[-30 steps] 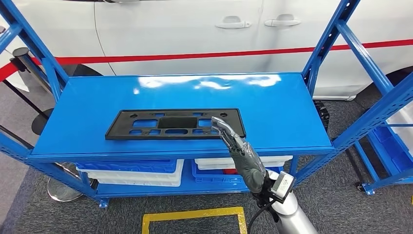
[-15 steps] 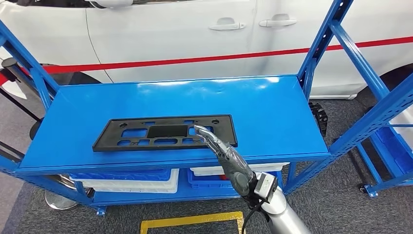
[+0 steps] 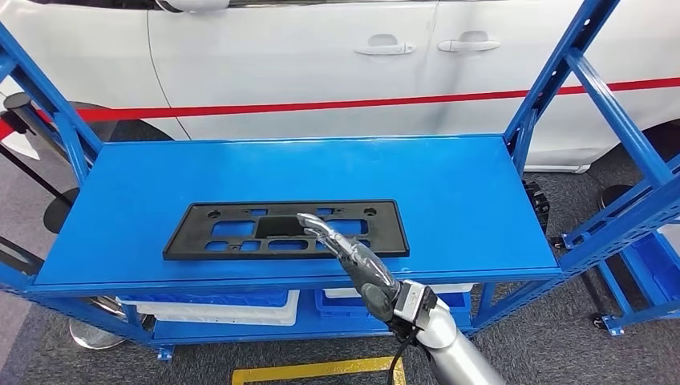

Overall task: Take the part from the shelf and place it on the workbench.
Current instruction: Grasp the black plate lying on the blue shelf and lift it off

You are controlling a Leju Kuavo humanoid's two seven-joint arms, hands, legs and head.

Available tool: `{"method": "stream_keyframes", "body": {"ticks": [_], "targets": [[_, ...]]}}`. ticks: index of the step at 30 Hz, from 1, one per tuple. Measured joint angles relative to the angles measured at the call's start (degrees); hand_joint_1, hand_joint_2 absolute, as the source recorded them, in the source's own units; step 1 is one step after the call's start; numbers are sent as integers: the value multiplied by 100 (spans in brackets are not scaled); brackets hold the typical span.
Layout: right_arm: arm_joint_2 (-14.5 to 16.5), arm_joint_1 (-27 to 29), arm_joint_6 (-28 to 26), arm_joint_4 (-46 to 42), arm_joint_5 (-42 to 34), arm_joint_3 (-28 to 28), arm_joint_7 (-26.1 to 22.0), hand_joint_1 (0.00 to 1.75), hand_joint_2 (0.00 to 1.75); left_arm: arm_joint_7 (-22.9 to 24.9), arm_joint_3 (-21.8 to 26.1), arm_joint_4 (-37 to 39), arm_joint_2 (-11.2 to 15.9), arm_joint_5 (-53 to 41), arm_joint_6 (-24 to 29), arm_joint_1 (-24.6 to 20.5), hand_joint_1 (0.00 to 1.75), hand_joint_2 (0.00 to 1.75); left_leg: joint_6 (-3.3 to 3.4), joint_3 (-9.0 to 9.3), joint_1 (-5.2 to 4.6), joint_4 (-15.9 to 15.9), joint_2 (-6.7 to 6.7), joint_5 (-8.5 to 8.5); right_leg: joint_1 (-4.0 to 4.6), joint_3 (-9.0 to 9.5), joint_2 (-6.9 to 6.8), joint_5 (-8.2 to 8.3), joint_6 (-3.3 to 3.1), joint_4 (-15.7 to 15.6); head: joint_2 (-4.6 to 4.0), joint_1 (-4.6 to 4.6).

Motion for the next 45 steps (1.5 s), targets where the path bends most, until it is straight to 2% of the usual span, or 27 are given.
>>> {"method": "stream_keyframes", "body": {"ticks": [2, 4, 7, 8, 10, 11, 12, 13, 15, 17, 20, 22, 23, 25, 26, 27, 28, 29, 30, 32, 33, 38, 40, 42, 43, 44, 45], "targets": [[64, -66, -16, 62, 73, 80, 63, 0, 87, -1, 13, 0, -22, -20, 11, -7, 0, 0, -57, 14, -13, 15, -1, -51, 31, 203, 1, 196, -49, -532, 1, -2], [146, -157, -74, 146, 177, 161, 153, 0, 175, -2, 16, 0, -31, -56, 16, -21, 0, 0, -123, 7, -15, 0, 4, -68, 51, 221, 17, 160, -84, -632, 1, -3], [344, -384, -257, 317, 445, 329, 293, 0, 175, -10, 26, 0, -32, -121, 11, -40, 0, 0, -210, -40, -7, 158, 15, -218, 7, 278, 30, 162, -166, -713, 1, -13], [421, -481, -359, 384, 574, 405, 344, 0, 175, -14, 34, 0, -32, -139, 8, -49, 0, 0, -230, -161, -1, 427, 16, -362, -2, 306, 25, 159, -192, -737, 1, -18], [544, -648, -584, 525, 837, 567, 440, 0, 175, -16, 49, 0, -32, -175, 0, -58, 0, 0, -264, -565, 11, 1211, 18, -683, 9, 333, 10, 136, -229, -739, 1, -27], [593, -706, -701, 597, 976, 653, 491, 0, 175, -15, 55, 0, -32, -192, -1, -56, 0, 0, -280, -748, 16, 1517, 18, -756, 16, 342, 6, 124, -240, -734, 1, -26], [638, -755, -811, 664, 1111, 734, 537, 0, 175, -14, 59, 0, -32, -204, 1, -51, 0, 0, -290, -844, 17, 1629, 18, -718, 20, 350, 6, 111, -246, -728, 1, -27], [689, -813, -928, 735, 1259, 815, 587, 0, 175, -13, 66, 0, -30, -215, 5, -48, 0, 0, -294, -832, 18, 1517, 18, -569, 22, 360, 11, 97, -247, -717, 1, -27], [806, -973, -1153, 894, 1551, 977, 674, 0, 175, -6, 90, 0, -22, -234, 19, -53, 0, 0, -274, -556, 18, 803, 20, -117, 22, 391, 28, 58, -234, -693, 1, -26], [915, -1138, -1365, 1068, 1794, 1129, 720, 0, 175, 5, 110, 0, -16, -267, 31, -70, 0, 0, -228, -291, 0, 184, 18, 127, 42, 398, 39, 28, -197, -666, 1, -23], [1027, -1283, -1770, 1340, 2184, 1298, 834, 0, 175, 16, 123, 0, -15, -332, 36, -78, 0, 0, -146, -229, -13, 29, 6, 148, 54, 390, 32, 21, -128, -665, 1, -20], [1075, -1371, -2108, 1538, 2513, 1388, 965, 0, 175, 16, 138, 0, -15, -383, 35, -73, 0, 0, -84, -199, 13, -22, 13, 173, 49, 339, 19, -82, -71, -529, 0, -17], [1094, -1421, -2299, 1650, 2706, 1435, 1046, 0, 175, 16, 145, 0, -14, -406, 34, -74, 0, 0, -53, -184, 27, -45, 19, 184, 43, 239, 12, -215, -42, -308, 0, -17], [1116, -1494, -2675, 1895, 3118, 1538, 1241, 0, 175, 16, 155, 0, -13, -449, 32, -79, 0, 0, -21, -179, 22, -48, 24, 182, 20, -107, 4, -554, -4, 400, 0, -15], [1122, -1511, -2837, 2017, 3327, 1588, 1353, 0, 175, 16, 158, 0, -11, -468, 31, -81, 0, 0, -14, -178, 20, -46, 23, 179, 10, -281, 3, -666, 6, 736, 1, -15], [1126, -1519, -2974, 2131, 3526, 1636, 1464, 0, 175, 16, 161, 0, -11, -489, 29, -81, 0, 0, -13, -175, 19, -45, 20, 175, 4, -382, 2, -677, 10, 912, 1, -14], [1134, -1529, -3098, 2235, 3727, 1683, 1587, 0, 175, 16, 164, 0, -10, -504, 27, -81, 0, 0, -16, -167, 19, -42, 16, 169, 0, -383, 2, -583, 8, 883, 1, -14], [1150, -1549, -3214, 2334, 3930, 1727, 1715, 0, 175, 16, 169, 0, -10, -520, 23, -78, 0, 0, -23, -155, 19, -38, 12, 160, -2, -274, 1, -399, -4, 635, 1, -14], [1175, -1583, -3333, 2434, 4148, 1772, 1854, 0, 175, 16, 175, 0, -10, -541, 19, -76, 0, 0, -38, -143, 19, -33, 10, 146, 0, -87, 0, -182, -24, 236, 0, -14], [1239, -1677, -3574, 2653, 4616, 1861, 2151, 0, 175, 16, 187, 0, -10, -588, 8, -78, 0, 0, -87, -138, 0, -13, 9, 117, 23, 237, 1, 65, -67, -450, 0, -16], [1268, -1715, -3674, 2765, 4819, 1900, 2274, 0, 175, 16, 191, 0, -10, -613, 4, -82, 0, 0, -114, -142, -6, -9, 9, 109, 34, 311, 2, 94, -83, -618, 0, -18], [1379, -1762, -3864, 3202, 5293, 1981, 2491, 0, 175, 17, 198, 0, 0, -693, -9, -85, 0, 0, -249, -159, 11, 48, 14, 25, 36, 347, 10, 102, -187, -712, 1, -22], [1448, -1787, -3882, 3374, 5370, 1993, 2517, 0, 175, 17, 201, 0, 7, -722, -18, -86, 0, 0, -299, -375, 19, 539, 19, -265, 20, 370, 3, 109, -231, -741, 1, -28], [1491, -1788, -3898, 3544, 5430, 1999, 2534, 0, 175, 18, 202, 0, 7, -756, -25, -84, 0, 0, -329, -755, 23, 1328, 19, -593, 33, 375, -7, 97, -256, -735, 0, -31], [1499, -1778, -3910, 3617, 5457, 1999, 2534, 0, 175, 18, 203, 0, 8, -773, -27, -79, 0, 0, -337, -886, 25, 1575, 19, -640, 39, 378, -10, 90, -263, -730, 0, -30], [1507, -1769, -3923, 3675, 5480, 1999, 2533, 0, 175, 18, 204, 0, 10, -788, -30, -73, 0, 0, -339, -921, 25, 1611, 19, -576, 43, 380, -9, 82, -267, -722, 0, -30], [1519, -1764, -3944, 3719, 5503, 1999, 2533, 0, 175, 18, 207, 0, 15, -801, -30, -70, 0, 0, -334, -837, 25, 1401, 19, -404, 43, 386, -1, 72, -265, -712, 1, -31]]}}
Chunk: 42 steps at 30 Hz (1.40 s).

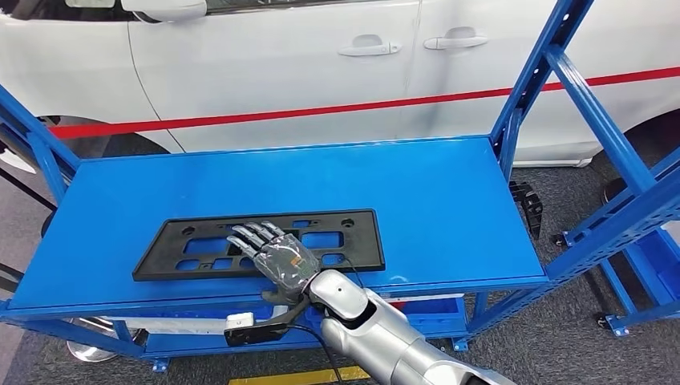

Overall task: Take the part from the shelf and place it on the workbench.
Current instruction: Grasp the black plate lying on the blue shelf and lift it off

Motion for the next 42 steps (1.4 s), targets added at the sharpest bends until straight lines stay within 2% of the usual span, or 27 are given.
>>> {"method": "stream_keyframes", "body": {"ticks": [2, 3, 4, 7, 9, 10, 12, 13, 14, 15, 17, 19, 22, 24, 25, 27, 28, 29, 30, 31, 32, 33, 35, 37, 39, 40, 42], "targets": [[38, -3, -42, 57, 52, 0, -2, 0, 175, 0, 11, 0, 14, -22, 1, -4, 0, 0, 33, 360, -4, -780, 1, 396, 6, 15, 18, -29, 23, 24, 0, 1], [56, -6, -55, 77, 80, 0, -4, 0, 175, 0, 21, 0, 18, -29, 1, -10, 0, 0, 61, 512, -14, -1108, -2, 511, 14, 12, 25, -40, 42, 39, 0, 1], [70, -7, -60, 94, 106, 0, -5, 0, 175, -1, 30, 0, 21, -37, 1, -16, 0, 0, 89, 596, -25, -1296, -5, 552, 21, 6, 28, -43, 65, 45, 0, 4], [94, -7, -55, 135, 179, -1, -1, 0, 175, -2, 45, 0, 21, -66, 1, -13, 0, 0, 183, 625, -32, -1391, -8, 556, 22, -4, 25, -48, 141, 54, 0, 7], [108, -16, -54, 150, 230, -2, 18, 0, 175, -2, 50, 0, 22, -81, 1, -10, 0, 0, 256, 651, -6, -1432, 1, 580, 18, -90, 16, -207, 197, 273, 0, 12], [111, -19, -55, 157, 254, -2, 29, 0, 175, -2, 52, 0, 23, -85, 1, -13, 0, 0, 284, 661, 0, -1445, 6, 587, 11, -213, 10, -365, 222, 544, 0, 14], [114, -13, -63, 190, 299, -2, 72, 0, 175, -3, 60, 0, 26, -94, 1, -18, 0, 0, 310, 661, -7, -1446, 8, 585, -7, -581, 5, -703, 256, 1296, 0, 16], [113, -5, -72, 215, 322, -2, 98, 0, 175, -4, 66, 0, 27, -98, 1, -19, 0, 0, 313, 662, -10, -1444, 8, 583, -17, -722, 4, -772, 265, 1566, -1, 16], [113, 0, -85, 242, 351, -2, 130, 0, 175, -4, 72, 0, 28, -104, 1, -19, 0, 0, 313, 664, -11, -1441, 7, 580, -25, -777, 4, -738, 267, 1653, -1, 16], [115, -1, -103, 267, 385, -3, 172, 0, 175, -4, 78, 0, 29, -114, 1, -18, 0, 0, 309, 670, -11, -1438, 4, 577, -30, -719, 4, -599, 261, 1511, -1, 16], [129, -27, -149, 316, 477, -10, 278, 0, 175, -3, 86, 0, 27, -139, 1, -18, 0, 0, 289, 685, -12, -1430, -2, 562, -26, -364, 3, -204, 217, 760, 0, 17], [156, -72, -182, 389, 592, -33, 430, 0, 175, -2, 92, 0, 26, -170, 1, -22, 0, 0, 243, 680, -30, -1412, -5, 543, -2, -83, 2, -4, 171, 160, 0, 13], [186, -114, -207, 534, 778, -67, 666, 0, 175, -2, 97, 0, 27, -217, 1, -26, 0, 0, 146, 666, -25, -1409, -4, 524, 19, -31, 10, 11, 108, 18, 0, 10], [213, -162, -235, 655, 964, -79, 884, 0, 175, -2, 100, 0, 37, -248, -1, -28, 0, 0, 88, 606, -12, -1246, -1, 393, -5, -7, 7, 36, 50, -32, 0, 4], [233, -194, -247, 724, 1055, -81, 987, 0, 175, -2, 102, 0, 42, -263, -3, -30, 0, 0, 66, 506, -6, -1011, 0, 247, -19, 5, 1, 45, 27, -52, 0, -1], [255, -239, -258, 866, 1186, -81, 1161, 3, 175, -2, 108, 0, 44, -291, -9, -30, 0, 0, 25, 177, 5, -277, 1, -103, -15, 9, -6, 42, 8, -52, 0, -6], [260, -252, -252, 926, 1237, -82, 1241, 35, 175, -2, 111, 0, 45, -305, -12, -28, 0, 0, 9, 32, 10, 29, 1, -199, -12, 11, -9, 39, 3, -48, 0, -4], [263, -268, -240, 982, 1291, -83, 1333, 77, 175, -2, 116, 0, 47, -320, -14, -25, 0, 0, -3, -39, 12, 171, 2, -195, -11, 14, -9, 35, 1, -43, 0, -4], [268, -293, -220, 1035, 1345, -83, 1419, 119, 175, -2, 120, 0, 51, -333, -16, -25, 0, 0, -7, 4, 13, 73, 2, -75, -13, 20, -6, 29, 4, -35, 0, -4], [274, -321, -200, 1087, 1395, -84, 1496, 159, 175, -2, 122, 0, 58, -349, -17, -28, 0, 0, -5, 141, 15, -220, 2, 119, -16, 30, -2, 19, 12, -25, 0, -4], [280, -349, -185, 1135, 1438, -87, 1553, 170, 175, -2, 125, 0, 65, -365, -20, -32, 0, 0, 5, 334, 18, -631, 4, 306, -19, 38, 1, 8, 27, -12, 0, -4], [284, -374, -177, 1179, 1470, -92, 1592, 171, 175, -2, 126, 0, 70, -380, -25, -38, 0, 0, 25, 515, 10, -1004, 4, 438, -9, 38, 5, -7, 48, 7, 0, -4], [287, -404, -186, 1253, 1507, -108, 1632, 169, 175, -4, 129, 0, 75, -402, -41, -48, 0, 0, 86, 694, -11, -1383, -1, 516, 7, 29, 11, -13, 100, 23, -1, 0], [287, -413, -210, 1315, 1528, -125, 1645, 169, 175, -9, 131, 0, 76, -416, -67, -50, 0, 0, 159, 698, -19, -1406, -7, 531, 14, 28, 13, 1, 154, 9, -1, 4], [285, -414, -231, 1362, 1547, -141, 1644, 171, 175, -19, 131, 0, 78, -429, -97, -48, 0, 0, 232, 704, 2, -1441, 5, 567, 7, -20, 10, -99, 210, 131, 0, 5], [284, -413, -239, 1380, 1553, -149, 1641, 171, 175, -26, 131, 0, 78, -435, -110, -50, 0, 0, 264, 705, 15, -1458, 12, 585, 3, -106, 8, -232, 234, 327, 0, 6], [278, -409, -254, 1415, 1568, -160, 1634, 170, 175, -39, 132, 0, 82, -441, -124, -51, 0, 0, 296, 687, 13, -1461, 24, 597, -15, -441, 3, -617, 269, 1045, 0, 8]]}}
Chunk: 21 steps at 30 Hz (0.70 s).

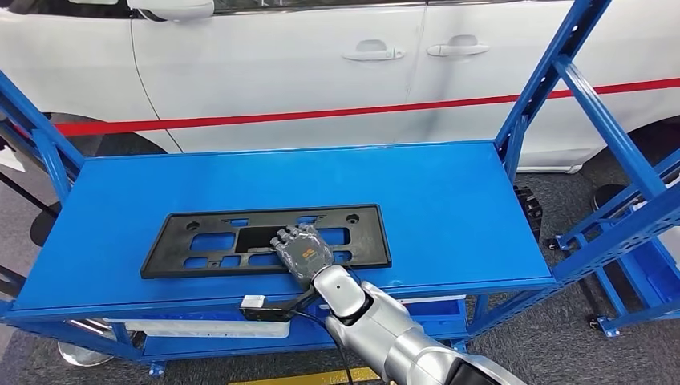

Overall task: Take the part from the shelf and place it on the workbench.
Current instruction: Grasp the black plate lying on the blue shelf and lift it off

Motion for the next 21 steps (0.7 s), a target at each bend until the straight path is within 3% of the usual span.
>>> {"method": "stream_keyframes", "body": {"ticks": [2, 3, 4, 6, 7, 8, 10, 12, 14, 16, 17, 18, 19, 21], "targets": [[-6, 3, -11, 27, 13, -9, -5, 167, 175, -10, 1, 0, 7, -2, -7, 1, 0, 0, 7, -7, -4, 2, 0, 1, -16, -274, -1, -176, 19, 579, 0, 0], [-7, 0, -14, 35, 15, -13, -6, 166, 175, -18, 1, 0, 10, -3, -14, 1, 0, 0, 6, -1, -4, 3, -4, -1, -22, -263, -2, -97, 17, 565, -1, 0], [-8, -4, -14, 42, 15, -18, -7, 165, 175, -35, 1, 0, 11, -5, -31, 2, 0, 0, 1, 11, -4, 4, -12, -4, -25, -147, -3, 70, 7, 342, -1, 0], [-8, -18, -14, 49, 14, -37, -23, 163, 175, -91, 1, 0, 9, -14, -79, 4, 0, 0, -23, 31, -14, 13, -32, -20, -11, 259, -3, 436, -44, -460, -1, 1], [-8, -26, -15, 51, 13, -51, -43, 162, 175, -131, 1, 0, 7, -25, -102, 5, 0, 0, -48, 32, -24, 17, -42, -26, 0, 411, -4, 536, -69, -776, 0, -3], [-8, -32, -18, 54, 13, -66, -65, 160, 175, -172, 1, 0, 5, -37, -118, 6, 0, 0, -77, 30, -32, 20, -49, -32, 15, 498, -2, 574, -91, -965, 0, -4], [-8, -41, -26, 58, 13, -102, -96, 159, 175, -283, 2, 0, 5, -62, -132, 9, 0, 0, -148, 36, -33, 8, -53, -31, 30, 525, 2, 576, -134, -1049, 0, -8], [-5, -47, -33, 63, 13, -141, -115, 161, 175, -398, 4, 0, 13, -78, -134, 10, 0, 87, -206, 22, -17, 77, -46, -100, 10, 558, -5, 609, -195, -1110, 0, -8], [-3, -50, -36, 72, 13, -183, -152, 162, 175, -498, 5, 0, 20, -93, -134, 11, 0, 175, -251, -168, -1, 521, -36, -389, -14, 581, -21, 638, -241, -1158, 0, -16], [-4, -49, -37, 83, 1, -221, -196, 162, 175, -602, 11, 0, 20, -103, -131, 20, 0, 175, -292, -508, 14, 1279, -31, -750, -9, 573, -28, 640, -255, -1160, 0, -23], [-4, -48, -38, 86, -27, -239, -237, 162, 175, -642, 17, 0, 20, -106, -118, 26, 0, 175, -310, -621, 22, 1535, -30, -821, -7, 573, -29, 640, -255, -1158, 0, -22], [-5, -49, -38, 89, -119, -271, -321, 162, 175, -663, 26, 0, 20, -110, -93, 30, 0, 175, -325, -642, 32, 1598, -28, -782, -8, 576, -28, 639, -254, -1155, 0, -22], [-5, -50, -25, 85, -296, -324, -482, 162, 175, -656, 37, 0, 22, -115, -68, 32, 0, 175, -335, -543, 45, 1412, -25, -632, -12, 585, -24, 636, -249, -1152, 0, -23], [-10, -64, 79, 24, -944, -534, -1108, 162, 175, -603, 58, 0, 31, -124, -38, 32, 0, 175, -349, -143, 77, 645, -17, -267, -10, 611, -1, 619, -219, -1135, 0, -23]]}}
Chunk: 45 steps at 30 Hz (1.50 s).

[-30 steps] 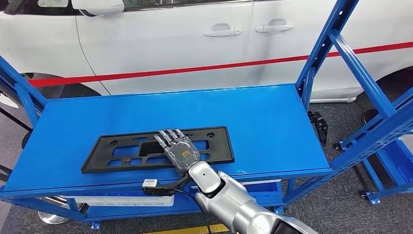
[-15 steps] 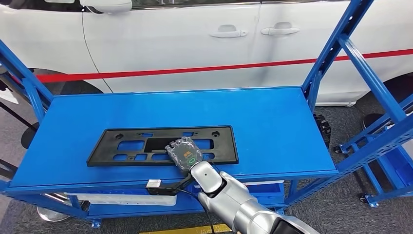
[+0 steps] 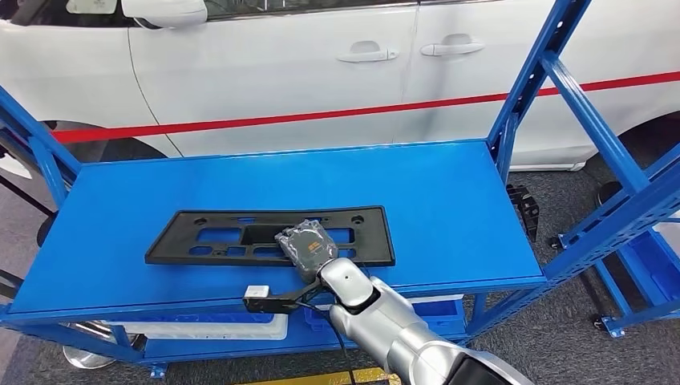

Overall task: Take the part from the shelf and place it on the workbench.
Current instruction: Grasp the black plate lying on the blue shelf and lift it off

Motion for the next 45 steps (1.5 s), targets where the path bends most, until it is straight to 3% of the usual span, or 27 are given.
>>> {"method": "stream_keyframes", "body": {"ticks": [2, 6, 8, 10, 11, 12, 13, 15, 17, 20, 22, 23, 25, 27, 28, 29, 31, 33, 36, 37, 39, 41, 42, 43, 45], "targets": [[-23, -26, 208, -170, -910, -340, -916, 162, 175, 81, 25, 0, 5, -18, -23, -5, 0, 175, 49, 283, 5, -537, -4, 126, 28, 18, 42, -21, 62, 22, 0, 7], [-195, 205, 1115, -1238, -3287, -1175, -2766, 162, 175, 232, 93, 0, 4, -37, -123, -11, 0, 175, 235, 361, -15, -649, -2, 136, 28, 25, 62, -80, 201, 79, -1, 23], [-376, 540, 1540, -2082, -4222, -1446, -3064, 162, 175, 170, 157, 0, 4, 5, -203, -9, 0, 175, 324, 334, -19, -666, -6, 185, 7, -165, 39, -370, 254, 497, -1, 30], [-607, 879, 1729, -2939, -4934, -1570, -3104, 162, 175, 83, 231, 0, 5, 49, -256, 6, 0, 175, 372, 271, -48, -658, -19, 207, -1, -547, 30, -771, 282, 1249, -1, 35], [-743, 1036, 1805, -3403, -5276, -1603, -3105, 162, 175, 41, 269, 0, 5, 61, -269, 20, 0, 175, 381, 243, -62, -651, -24, 212, -1, -709, 30, -873, 288, 1551, -1, 35], [-874, 1180, 1890, -3861, -5579, -1624, -3107, 162, 175, 9, 300, 0, 5, 62, -270, 34, 0, 175, 386, 223, -77, -643, -28, 213, 0, -782, 29, -857, 284, 1665, 0, 36], [-992, 1298, 2005, -4305, -5854, -1636, -3111, 162, 175, -27, 323, 0, 5, 57, -270, 45, 0, 175, 386, 216, -89, -634, -27, 208, 2, -745, 28, -726, 269, 1560, 0, 35], [-1202, 1500, 2344, -5208, -6363, -1647, -3125, 162, 175, -108, 352, 0, -3, 34, -270, 45, 0, 175, 375, 227, -108, -625, -23, 183, 15, -437, 26, -290, 209, 854, 0, 36], [-1353, 1661, 2836, -5980, -6775, -1668, -3150, 162, 175, -186, 375, 0, -14, 12, -270, 28, 0, 175, 341, 225, -131, -608, -21, 154, 46, -170, 26, -38, 153, 238, 0, 34], [-1450, 2002, 4113, -6836, -7372, -1775, -3169, 162, 175, -272, 410, 0, -25, -28, -278, 15, 0, 175, 273, 209, -144, -611, -22, 129, 59, -112, 25, -39, 103, 69, 0, 33], [-1468, 2191, 5075, -7189, -7706, -1843, -3173, 162, 175, -301, 425, 0, -29, -64, -288, 15, 0, 175, 222, 167, -146, -481, -13, 1, 29, -82, 15, -25, 58, 22, 0, 28], [-1474, 2253, 5394, -7298, -7782, -1851, -3174, 162, 175, -298, 427, 0, -29, -78, -292, 10, 0, 175, 201, 83, -146, -272, -8, -143, 12, -66, 5, -15, 38, 2, 0, 22], [-1484, 2366, 5751, -7435, -7825, -1850, -3171, 162, 175, -254, 430, 0, -32, -120, -297, -5, 0, 175, 167, -234, -129, 451, -5, -531, 11, -58, -17, -10, 15, 3, 0, 14], [-1500, 2440, 5918, -7479, -7815, -1836, -3162, 162, 175, -166, 431, 0, -35, -169, -295, -16, 0, 175, 137, -492, -113, 1023, -4, -730, 15, -73, -29, -12, 12, 19, 0, 15], [-1512, 2454, 5977, -7482, -7798, -1811, -3161, 162, 175, -109, 431, 0, -34, -197, -286, -18, 0, 175, 127, -488, -107, 1032, -4, -670, 14, -84, -29, -12, 12, 35, 0, 14], [-1525, 2458, 6012, -7483, -7770, -1770, -3160, 162, 175, -53, 431, 0, -32, -219, -269, -24, 0, 175, 123, -376, -101, 819, -4, -512, 11, -92, -27, -14, 15, 53, 0, 14], [-1549, 2456, 5959, -7487, -7692, -1630, -3162, 162, 175, 65, 431, 0, -22, -275, -231, -54, 0, 175, 133, 16, -103, 45, -4, -135, 18, -114, -23, -28, 35, 108, 0, 14], [-1566, 2460, 5795, -7500, -7613, -1477, -3162, 162, 175, 151, 431, 0, -12, -322, -199, -94, 0, 175, 175, 250, -117, -452, -13, 32, 36, -154, -25, -30, 80, 158, 0, 19], [-1600, 2477, 5649, -7512, -7545, -1363, -3161, 162, 175, 215, 432, 0, 2, -368, -158, -103, 0, 175, 276, 235, -118, -528, -13, 88, 33, -200, -27, -10, 165, 193, 0, 21], [-1620, 2485, 5639, -7517, -7522, -1342, -3161, 162, 175, 229, 434, 0, 5, -381, -150, -101, 0, 175, 320, 221, -110, -548, -4, 126, 27, -231, -25, -82, 193, 256, 0, 24], [-1668, 2515, 5645, -7543, -7461, -1301, -3162, 162, 175, 246, 444, 0, 23, -414, -140, -101, 0, 175, 401, 161, -101, -579, 24, 205, 7, -398, -21, -468, 239, 694, -1, 29], [-1712, 2557, 5611, -7574, -7378, -1262, -3163, 162, 175, 250, 458, 0, 50, -446, -137, -103, 0, 175, 435, 69, -121, -569, 53, 265, -16, -629, -23, -916, 273, 1400, -1, 30], [-1734, 2577, 5580, -7582, -7336, -1246, -3163, 162, 175, 250, 465, 0, 62, -461, -138, -102, 0, 175, 435, 23, -130, -560, 73, 292, -29, -681, -24, -1011, 284, 1643, -1, 31], [-1755, 2589, 5551, -7585, -7299, -1228, -3162, 162, 175, 250, 470, 0, 72, -479, -139, -101, 0, 175, 431, -21, -138, -551, 98, 317, -39, -636, -26, -985, 289, 1687, -1, 30], [-1790, 2598, 5516, -7606, -7246, -1198, -3162, 162, 175, 245, 475, 0, 87, -529, -152, -101, 0, 175, 407, -92, -147, -531, 147, 364, -52, -257, -59, -710, 279, 1207, 0, 31]]}}
